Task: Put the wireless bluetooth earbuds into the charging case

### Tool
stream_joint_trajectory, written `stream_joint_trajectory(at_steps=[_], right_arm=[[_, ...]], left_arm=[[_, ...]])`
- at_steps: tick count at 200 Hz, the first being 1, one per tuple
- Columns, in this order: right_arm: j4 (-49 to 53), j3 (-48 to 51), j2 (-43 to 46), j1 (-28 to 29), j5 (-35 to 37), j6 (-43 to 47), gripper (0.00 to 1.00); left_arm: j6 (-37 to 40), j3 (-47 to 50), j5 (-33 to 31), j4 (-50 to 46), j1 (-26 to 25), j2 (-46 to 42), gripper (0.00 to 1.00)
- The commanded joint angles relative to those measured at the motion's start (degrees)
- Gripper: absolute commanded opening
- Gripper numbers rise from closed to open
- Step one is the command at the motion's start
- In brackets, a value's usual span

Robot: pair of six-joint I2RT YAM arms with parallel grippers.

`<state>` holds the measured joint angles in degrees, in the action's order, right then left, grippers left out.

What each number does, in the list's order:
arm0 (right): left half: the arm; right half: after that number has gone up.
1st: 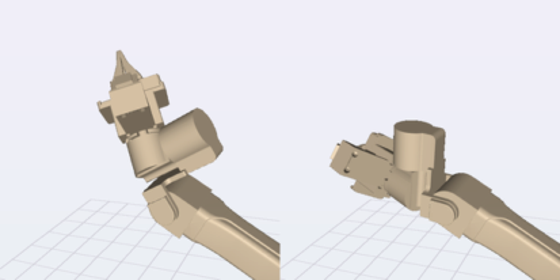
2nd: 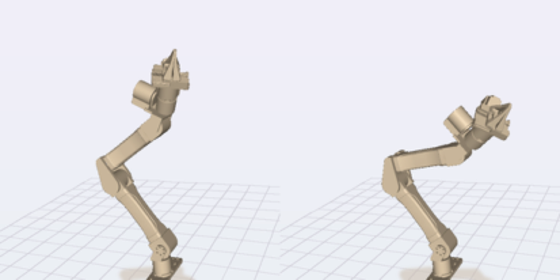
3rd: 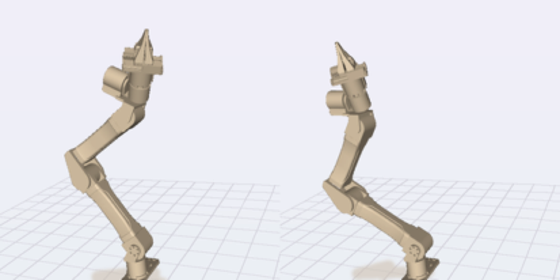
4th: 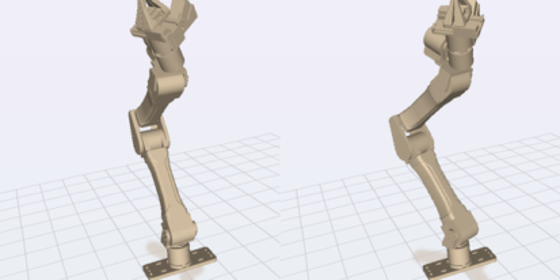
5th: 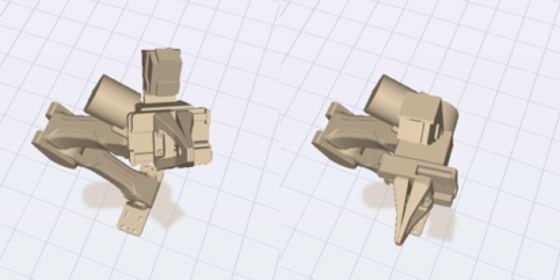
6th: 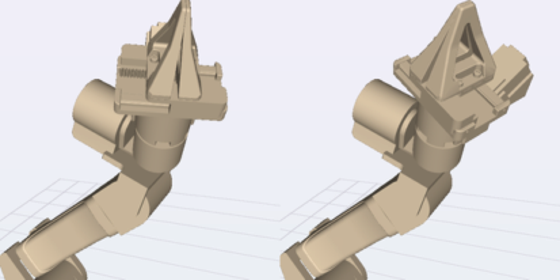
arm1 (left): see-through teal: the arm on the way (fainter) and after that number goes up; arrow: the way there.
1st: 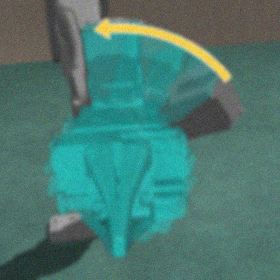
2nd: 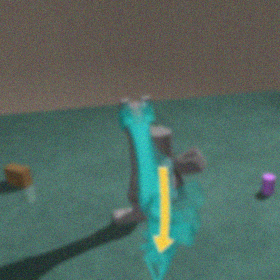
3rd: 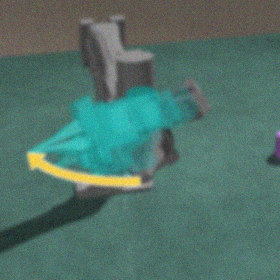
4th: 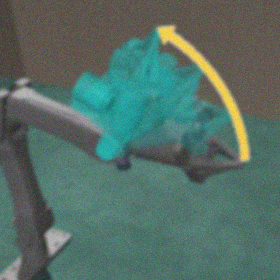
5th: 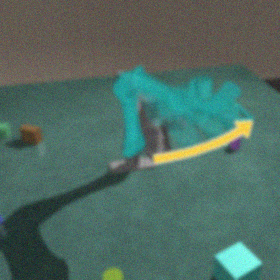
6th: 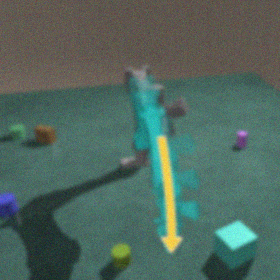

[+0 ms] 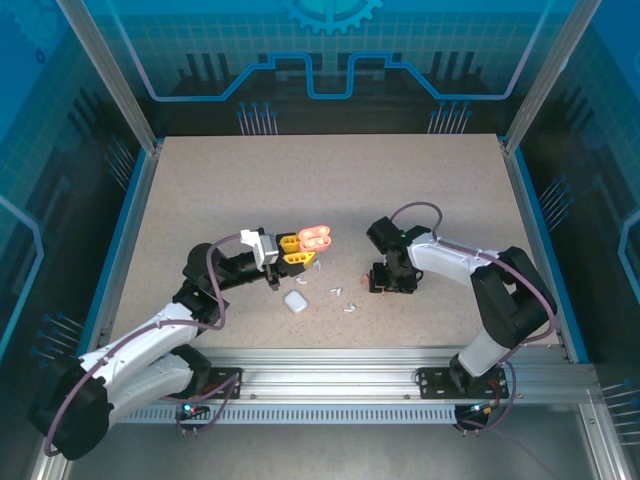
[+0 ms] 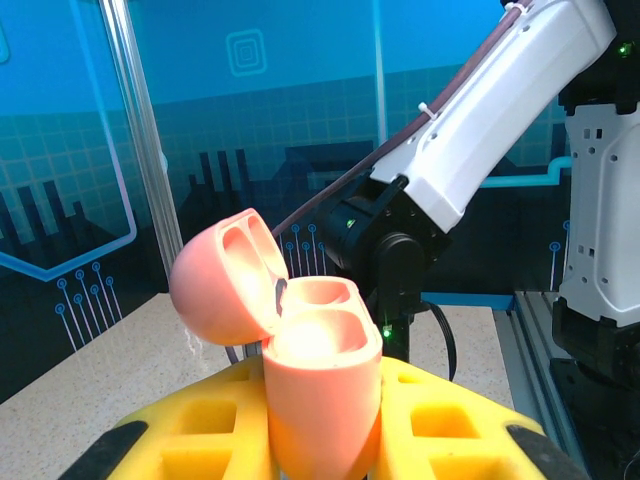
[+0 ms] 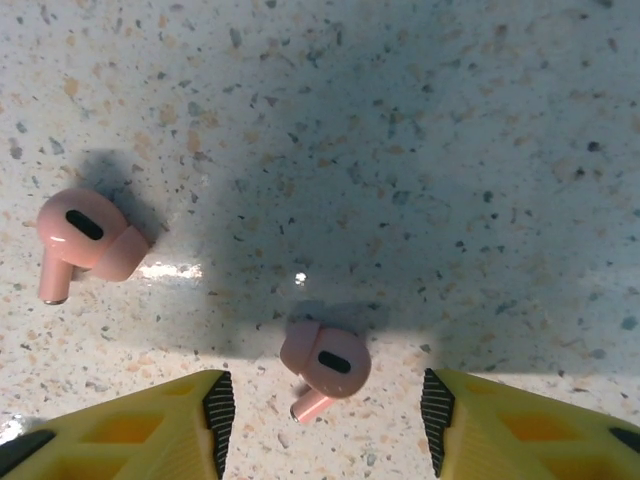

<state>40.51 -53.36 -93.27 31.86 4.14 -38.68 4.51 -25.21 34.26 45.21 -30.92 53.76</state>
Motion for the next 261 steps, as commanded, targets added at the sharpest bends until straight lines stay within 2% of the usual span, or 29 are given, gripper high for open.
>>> stream_joint_trajectory(at_steps=[1,108,261], right_arm=[[-0.82,-1.32,-1.44,0.97,0.77,-1.02,0.52],[-1.27,-2.62,-4.04,1.01,1.40,-0.69,0.38],[-1.92,-2.38,-4.75,2.24,1.89,1.10,0.27]], left_arm=[[0.78,0.78,-0.22,0.23,-0.36,-1.02,0.00],[0.58,0.73,-0.23,-0.20,-0.37,-1.16,0.00],[0.98,1.04,-0.68,-2.32,-0.36,-2.34,0.00]])
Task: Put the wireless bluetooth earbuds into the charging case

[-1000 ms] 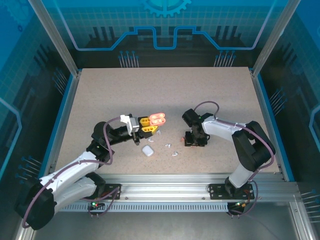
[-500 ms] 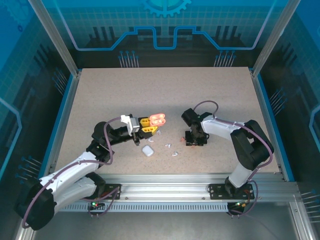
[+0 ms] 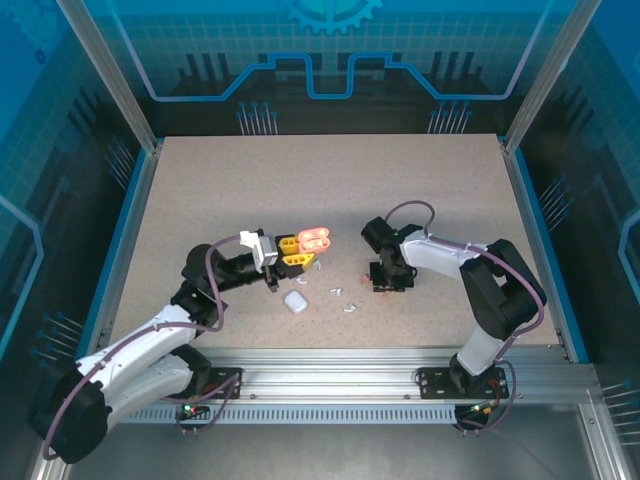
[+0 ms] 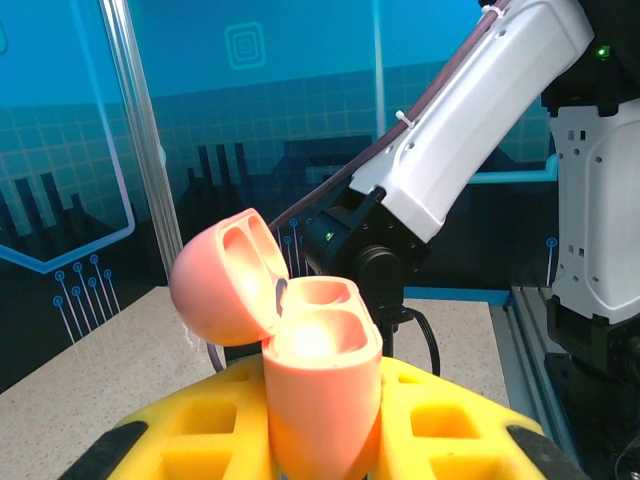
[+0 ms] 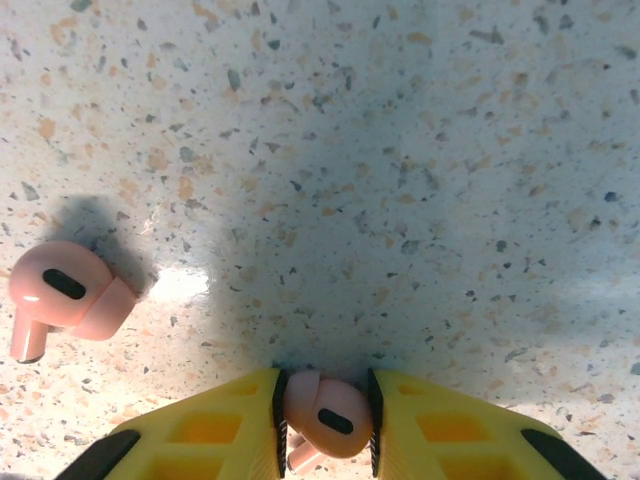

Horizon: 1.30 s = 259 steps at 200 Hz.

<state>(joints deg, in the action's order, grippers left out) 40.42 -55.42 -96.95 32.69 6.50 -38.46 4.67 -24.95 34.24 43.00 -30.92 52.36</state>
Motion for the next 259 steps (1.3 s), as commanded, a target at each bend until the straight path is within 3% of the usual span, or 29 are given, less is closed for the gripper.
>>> stream_joint_trajectory(at_steps=[1,99,198,259], right_arm=[[-1.84,-0.36,-0.98,1.41,-0.41,0.90,0.27],[-4.40,2.71,9.10,1.94,4.30,6.56,0.27],[-19.90,9.52,40.52,5.19,4.14,21.25,0.27],[-27.68,8.57,48.75,7.93,-1.46,28.10,0.28]], left_arm=[[0.89,0.78,-0.62,-0.11,-0.32,-0.94,0.00],[-4.08,2.41,-1.90,1.63,-0.38,2.57,0.00],[-9.43,-1.12,-3.78,7.93,-3.13,15.24,0.00],[-8.33,-4.19,-5.26,11.14,-6.97,22.44,0.00]])
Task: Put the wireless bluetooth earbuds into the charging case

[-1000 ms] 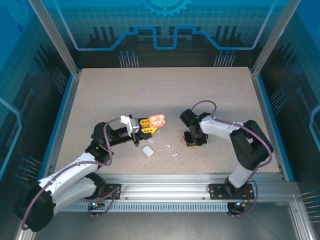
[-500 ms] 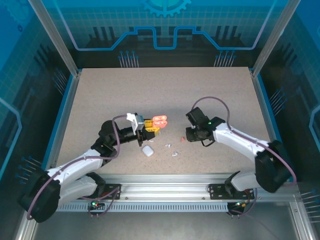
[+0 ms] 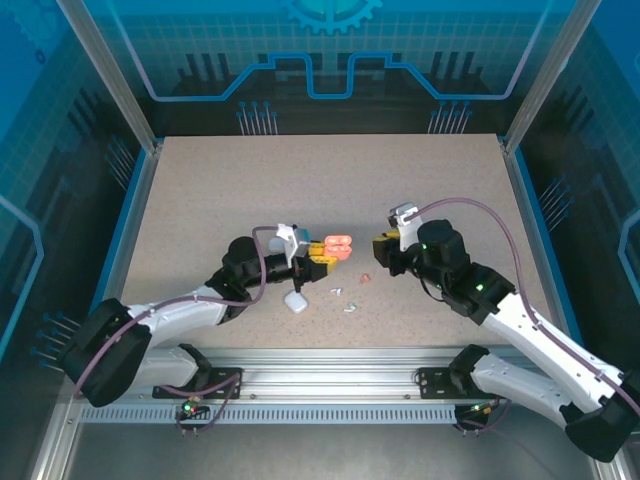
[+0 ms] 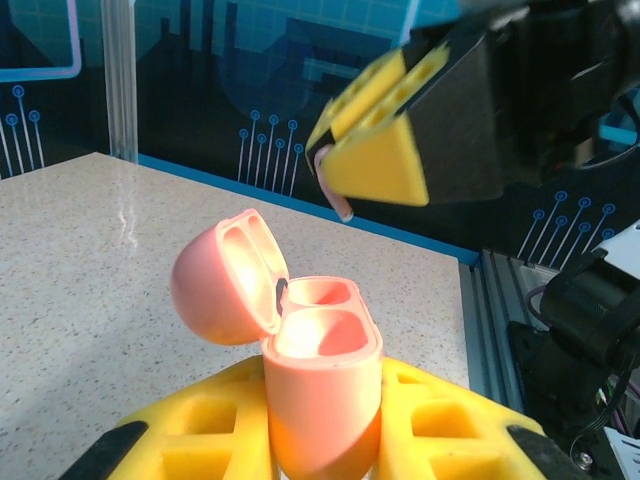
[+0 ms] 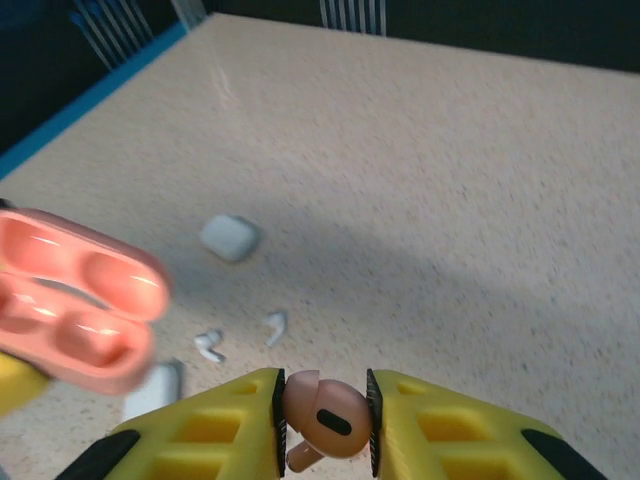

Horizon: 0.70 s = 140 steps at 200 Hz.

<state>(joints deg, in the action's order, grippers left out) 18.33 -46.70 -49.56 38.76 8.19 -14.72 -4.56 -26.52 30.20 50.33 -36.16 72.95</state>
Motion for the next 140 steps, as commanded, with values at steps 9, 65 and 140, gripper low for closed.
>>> stream_joint_trajectory(at_steps=[9,65,140], right_arm=[[-6.68,-0.14,1.57,2.47,-3.65,5.23,0.28],[-8.14,-0.13,0.72,6.09,-1.96,7.01,0.28],[-6.84,0.49,-0.88,7.55,3.17,8.02,0.27]], left_arm=[[1.45,-3.02,-1.52,3.79,-2.26,2.51,0.00],[1.57,-4.80,-2.07,4.52,-3.77,5.18,0.00],[1.96,-5.36,-2.30,4.69,-4.08,5.30,0.00]])
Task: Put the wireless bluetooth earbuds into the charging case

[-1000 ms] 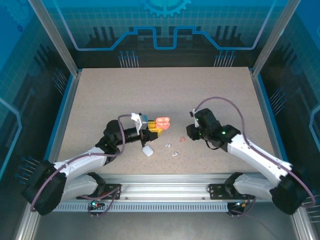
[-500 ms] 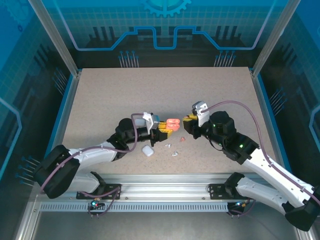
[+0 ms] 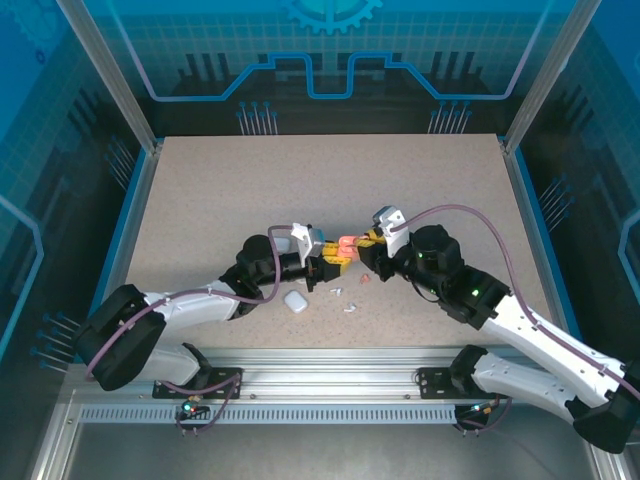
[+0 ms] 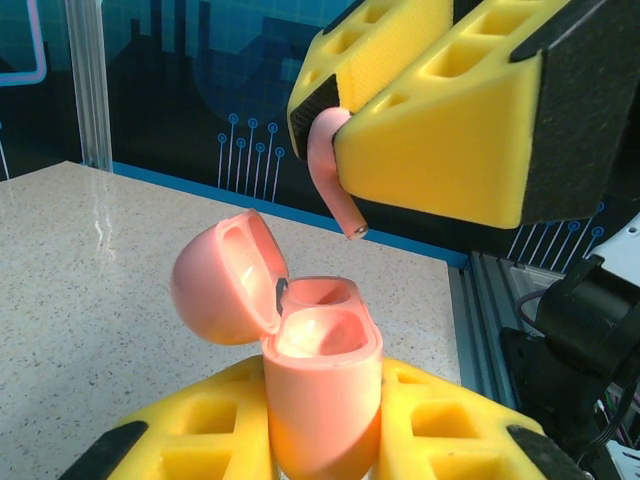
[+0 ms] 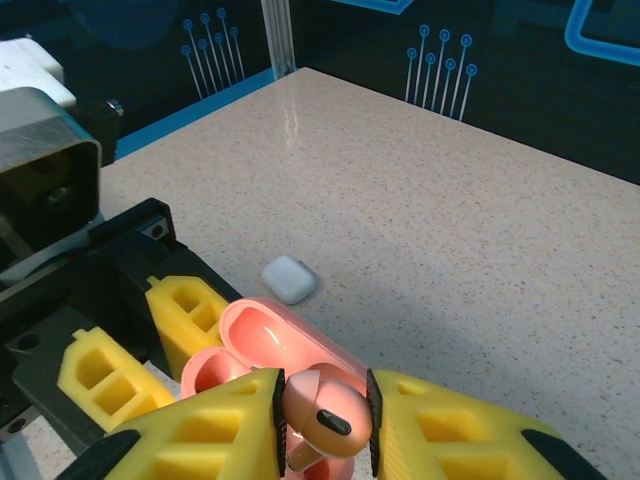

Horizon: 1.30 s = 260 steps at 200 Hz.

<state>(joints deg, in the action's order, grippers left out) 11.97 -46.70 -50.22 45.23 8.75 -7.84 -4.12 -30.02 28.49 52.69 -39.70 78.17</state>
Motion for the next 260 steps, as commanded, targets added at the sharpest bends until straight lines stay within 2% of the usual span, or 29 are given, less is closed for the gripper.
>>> stream_joint_trajectory(at_steps=[1,135,208,260], right_arm=[[-0.46,0.52,-0.23,1.08,2.68,1.15,0.27],[-0.36,1.17,-1.80,2.05,6.43,2.07,0.28],[1.84,0.68,-2.52,2.08,3.28,0.07,0.28],[2.14,0.56,-2.61,1.47,0.12,-5.37,0.30]], left_arm=[[1.50,-1.88,-0.66,2.33,-0.54,0.07,0.00],[-0.77,-2.65,-0.74,3.19,-0.58,0.15,0.00],[-1.06,-2.53,-1.95,3.85,-0.59,0.28,0.00],[-1.20,-1.93,-1.98,5.62,-0.56,0.67,0.00]])
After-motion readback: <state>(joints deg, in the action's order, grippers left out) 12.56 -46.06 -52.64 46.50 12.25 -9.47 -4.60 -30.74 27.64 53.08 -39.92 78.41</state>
